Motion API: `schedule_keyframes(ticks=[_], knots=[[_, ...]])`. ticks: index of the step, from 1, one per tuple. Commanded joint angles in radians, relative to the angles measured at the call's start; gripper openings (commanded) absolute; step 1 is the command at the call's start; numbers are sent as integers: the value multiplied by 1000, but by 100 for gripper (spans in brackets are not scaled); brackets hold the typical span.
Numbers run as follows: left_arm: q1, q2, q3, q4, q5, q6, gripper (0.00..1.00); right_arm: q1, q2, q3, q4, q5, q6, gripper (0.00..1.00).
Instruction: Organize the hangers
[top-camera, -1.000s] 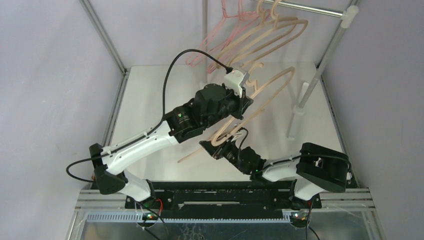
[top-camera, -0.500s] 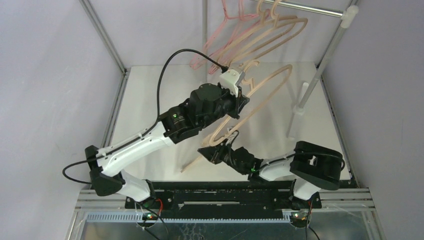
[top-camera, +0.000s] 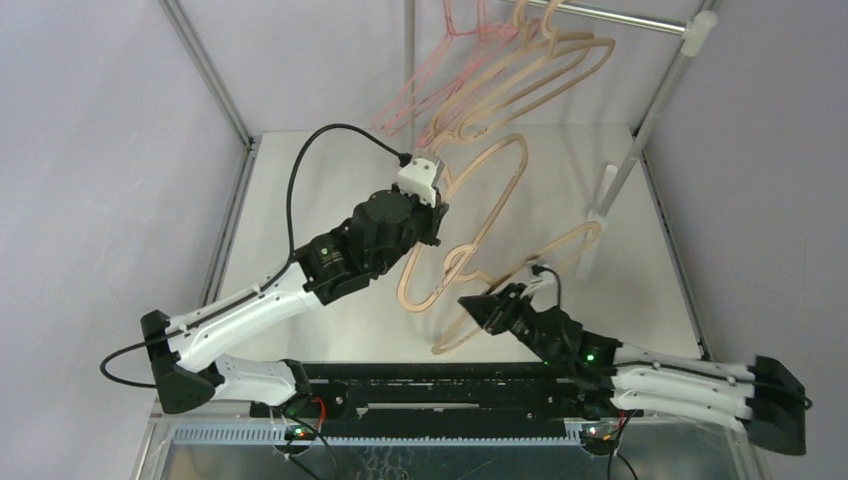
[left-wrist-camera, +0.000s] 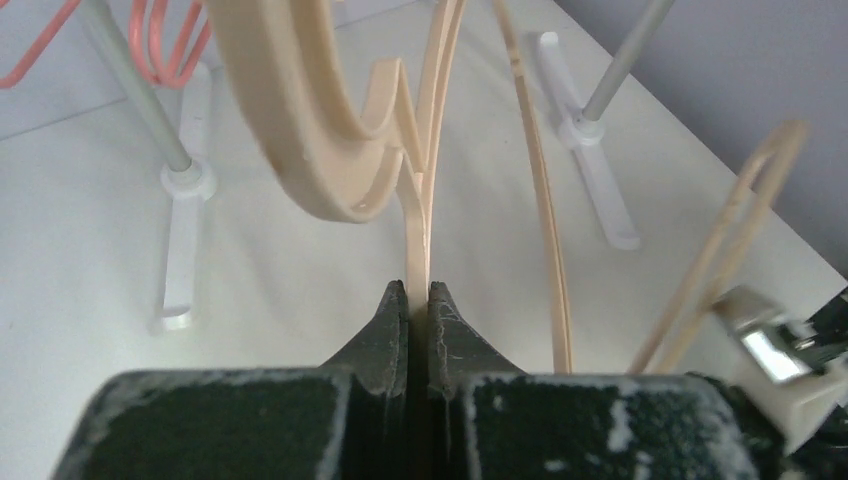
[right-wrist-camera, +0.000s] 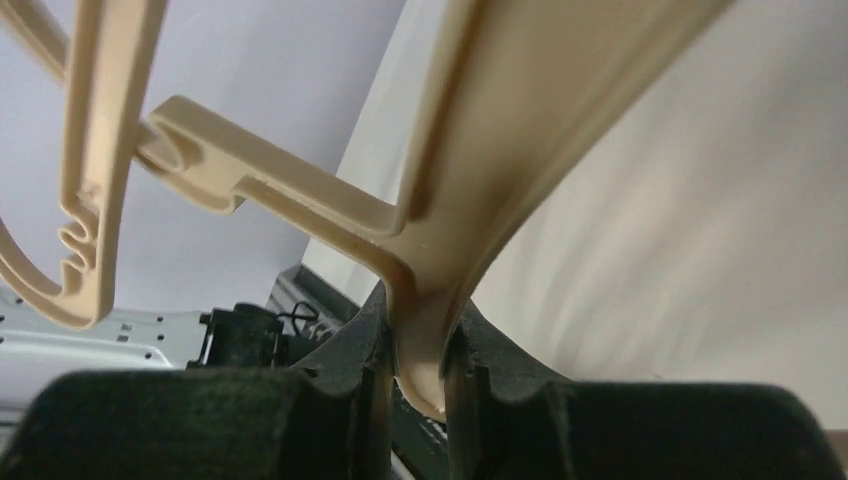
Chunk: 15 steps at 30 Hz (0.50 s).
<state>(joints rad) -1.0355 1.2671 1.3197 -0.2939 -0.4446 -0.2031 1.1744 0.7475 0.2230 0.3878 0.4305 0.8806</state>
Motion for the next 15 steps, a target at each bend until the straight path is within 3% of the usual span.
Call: schedule_keyframes(ticks=[1, 6, 15], knots=[[26, -65, -33, 46, -89, 31, 0, -67, -287, 9, -388, 66, -28, 0], [29, -85, -20, 56, -35, 6, 0, -201, -430, -5, -556, 40, -40, 0], [28, -121, 84, 25, 114, -36, 0, -232, -223, -31, -358, 42, -25, 0]])
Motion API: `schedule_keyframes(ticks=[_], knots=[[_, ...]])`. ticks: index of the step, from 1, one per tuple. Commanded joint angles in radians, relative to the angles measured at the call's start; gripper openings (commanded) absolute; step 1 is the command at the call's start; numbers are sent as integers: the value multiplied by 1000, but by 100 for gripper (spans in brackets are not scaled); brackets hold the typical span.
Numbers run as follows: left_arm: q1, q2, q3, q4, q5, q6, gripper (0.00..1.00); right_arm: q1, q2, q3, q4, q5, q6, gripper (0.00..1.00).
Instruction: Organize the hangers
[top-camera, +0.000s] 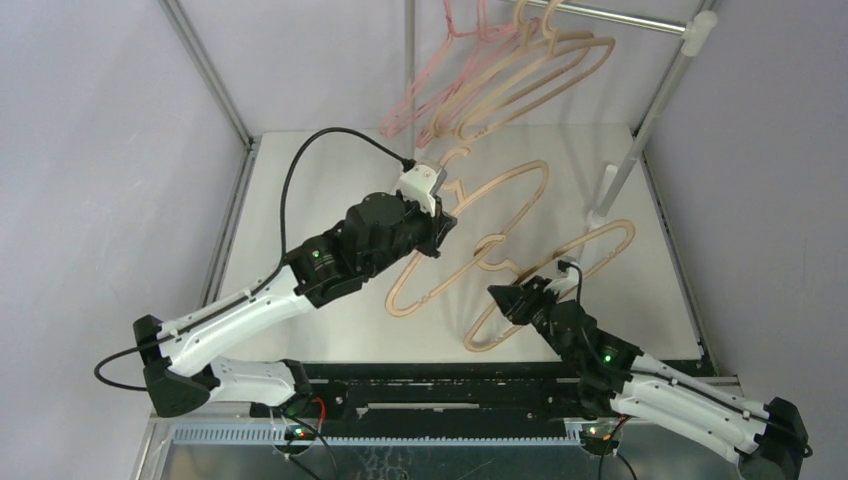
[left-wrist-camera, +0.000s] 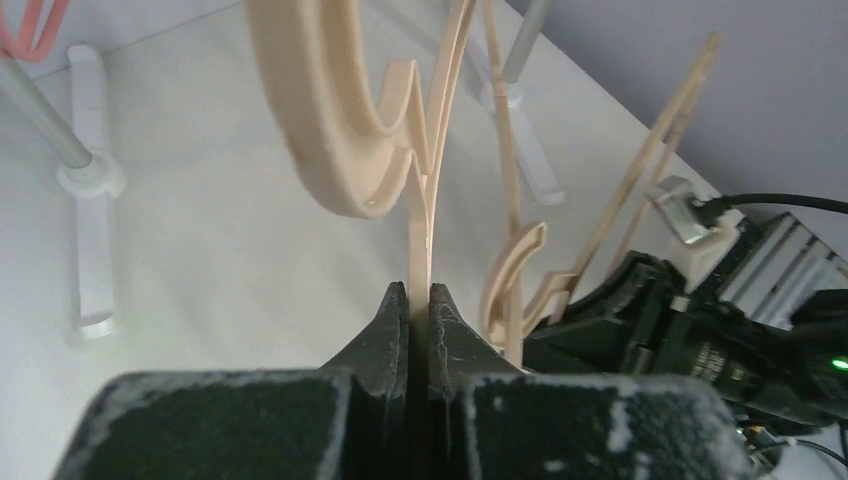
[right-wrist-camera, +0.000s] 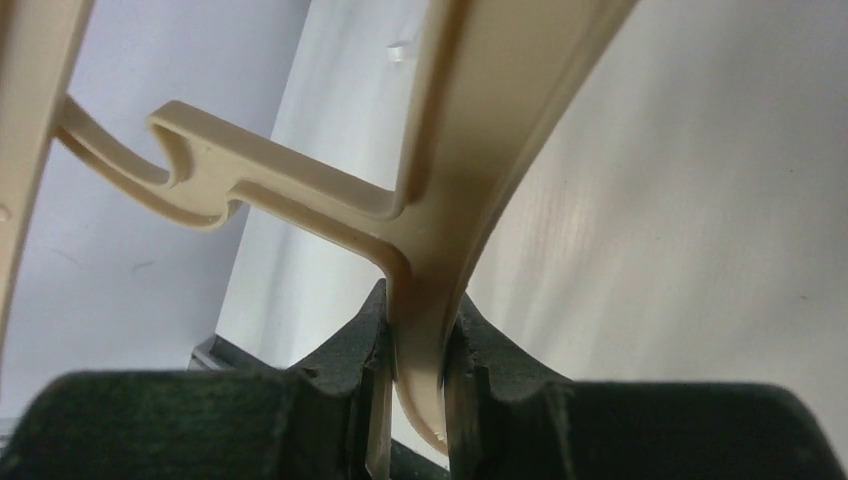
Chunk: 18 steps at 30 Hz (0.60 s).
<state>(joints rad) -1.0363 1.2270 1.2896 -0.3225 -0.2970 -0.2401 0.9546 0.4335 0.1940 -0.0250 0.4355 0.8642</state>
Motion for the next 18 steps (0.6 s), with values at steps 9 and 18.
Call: schedule_keyframes(ticks=[9, 18], knots=[[18, -60, 102, 65, 19, -25, 0, -9, 358, 153, 253, 1, -72, 0], [16, -62, 38, 93, 19, -40, 0, 4, 507, 275, 343, -48, -92, 0]])
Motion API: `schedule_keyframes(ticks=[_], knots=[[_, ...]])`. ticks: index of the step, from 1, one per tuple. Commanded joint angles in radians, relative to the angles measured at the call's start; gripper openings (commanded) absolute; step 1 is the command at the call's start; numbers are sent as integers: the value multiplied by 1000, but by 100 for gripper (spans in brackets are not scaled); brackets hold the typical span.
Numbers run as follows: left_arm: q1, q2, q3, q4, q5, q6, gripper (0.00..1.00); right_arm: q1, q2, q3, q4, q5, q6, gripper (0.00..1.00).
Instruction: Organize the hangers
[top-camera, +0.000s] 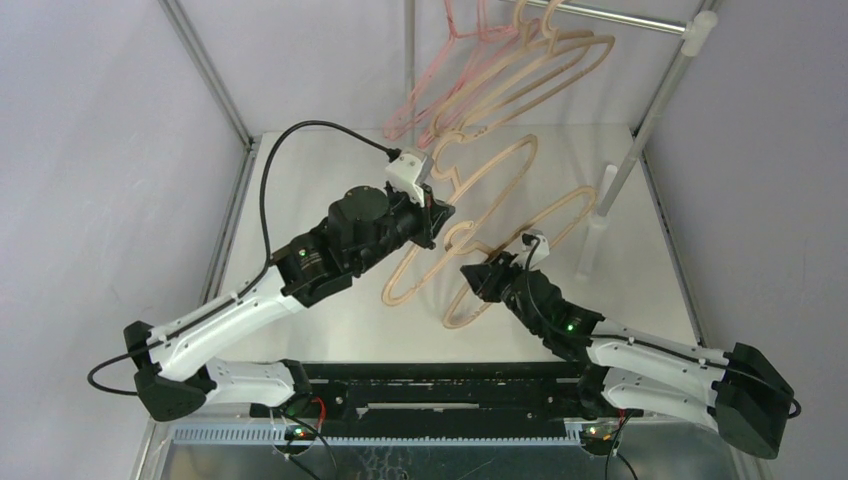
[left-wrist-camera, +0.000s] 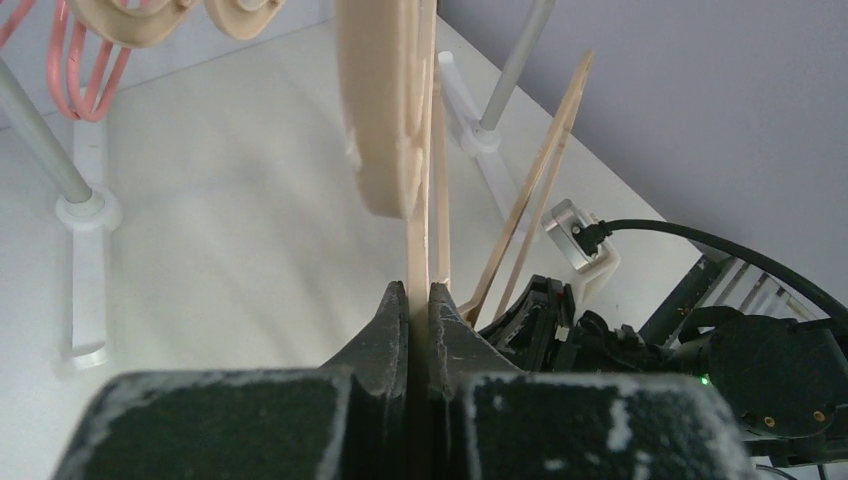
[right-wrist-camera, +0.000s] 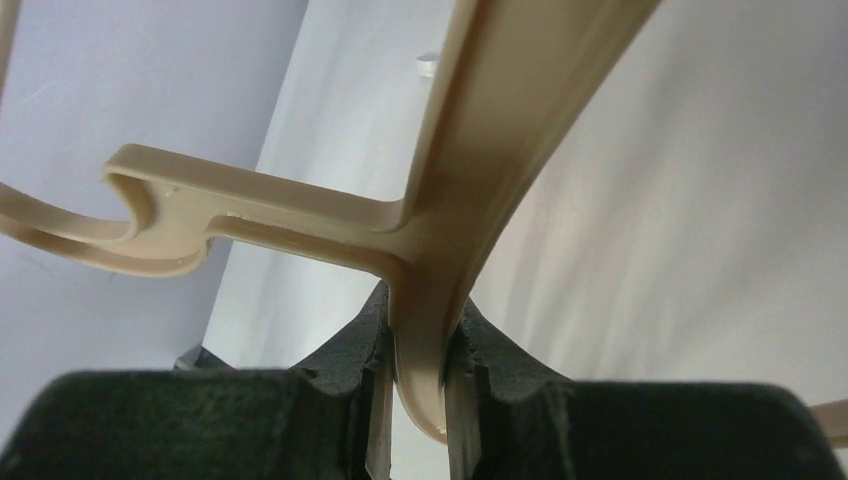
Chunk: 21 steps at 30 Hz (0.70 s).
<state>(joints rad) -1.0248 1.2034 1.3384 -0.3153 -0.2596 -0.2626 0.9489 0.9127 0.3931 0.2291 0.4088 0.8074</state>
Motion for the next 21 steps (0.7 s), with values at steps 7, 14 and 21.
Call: schedule_keyframes(ticks=[7, 14, 21], knots=[[-17, -54, -38, 90, -4, -29, 0, -8, 136, 134, 127, -36, -47, 0], [-17, -90, 32, 43, -39, 19, 0, -71, 203, 118, 108, -32, -31, 0], [11, -93, 81, -5, -136, 87, 0, -114, 116, 81, 28, -18, -41, 0]])
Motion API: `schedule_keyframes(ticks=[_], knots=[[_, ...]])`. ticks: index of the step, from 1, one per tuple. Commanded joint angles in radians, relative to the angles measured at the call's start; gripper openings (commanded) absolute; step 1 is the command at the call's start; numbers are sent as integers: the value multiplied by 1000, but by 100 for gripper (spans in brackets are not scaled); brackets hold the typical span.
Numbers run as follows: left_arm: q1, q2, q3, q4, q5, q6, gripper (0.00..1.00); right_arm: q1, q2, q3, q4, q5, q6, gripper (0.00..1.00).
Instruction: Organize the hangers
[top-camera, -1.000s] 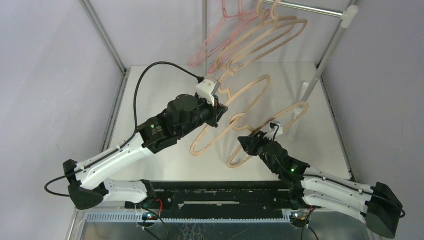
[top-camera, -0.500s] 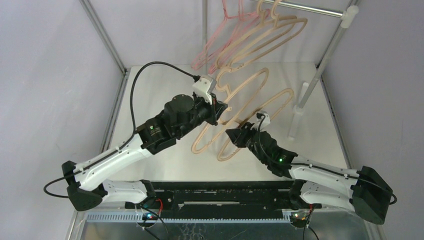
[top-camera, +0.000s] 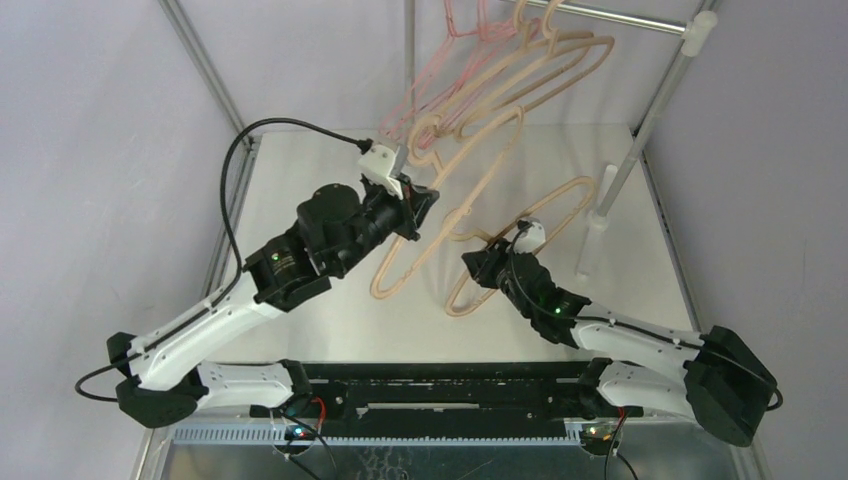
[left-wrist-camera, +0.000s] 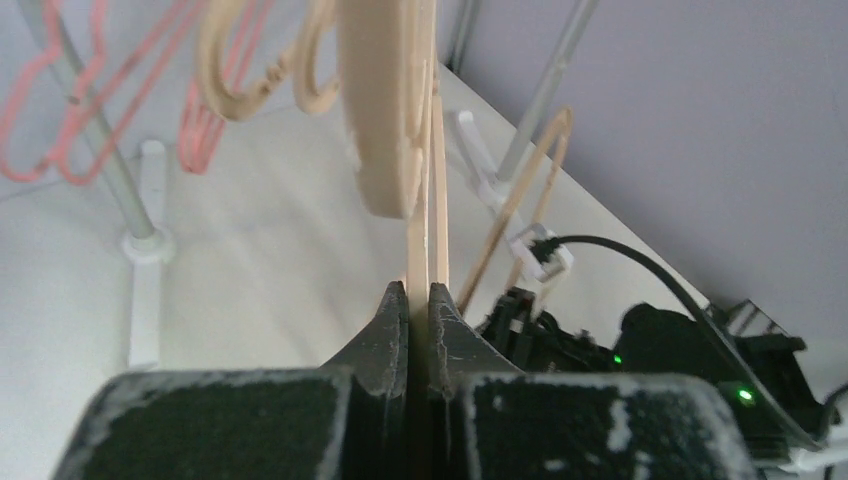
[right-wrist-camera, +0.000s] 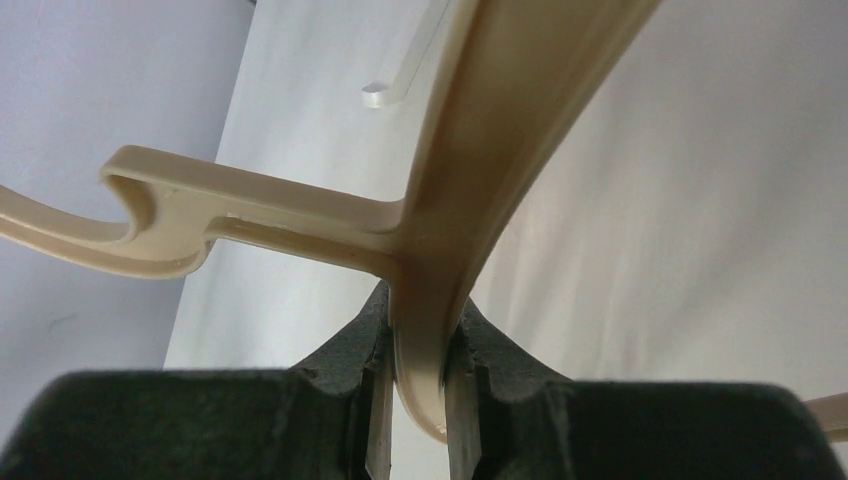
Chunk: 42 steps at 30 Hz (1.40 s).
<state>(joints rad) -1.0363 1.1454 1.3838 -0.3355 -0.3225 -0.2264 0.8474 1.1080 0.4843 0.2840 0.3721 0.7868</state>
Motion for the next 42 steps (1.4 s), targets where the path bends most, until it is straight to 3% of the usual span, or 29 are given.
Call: schedule_keyframes(ticks=[1, 8, 15, 19, 26, 31, 42], knots=[[30, -39, 23, 16, -94, 54, 0, -13, -104, -10, -51, 24, -31, 0], [105, -89, -165, 67, -186, 40, 0, -42, -297, -31, -215, 6, -74, 0], [111, -98, -236, 88, -183, 21, 0, -177, -352, 60, -228, -342, -80, 0], [111, -103, -256, 97, -161, 7, 0, -287, -317, 140, -180, -589, -25, 0], [111, -118, -274, 100, -150, 3, 0, -451, -265, 290, -158, -772, 8, 0], [111, -125, -292, 105, -154, 3, 0, -590, -193, 356, -36, -975, 130, 0], [111, -142, -337, 113, -163, -7, 0, -751, 74, 580, 182, -1182, 350, 0]])
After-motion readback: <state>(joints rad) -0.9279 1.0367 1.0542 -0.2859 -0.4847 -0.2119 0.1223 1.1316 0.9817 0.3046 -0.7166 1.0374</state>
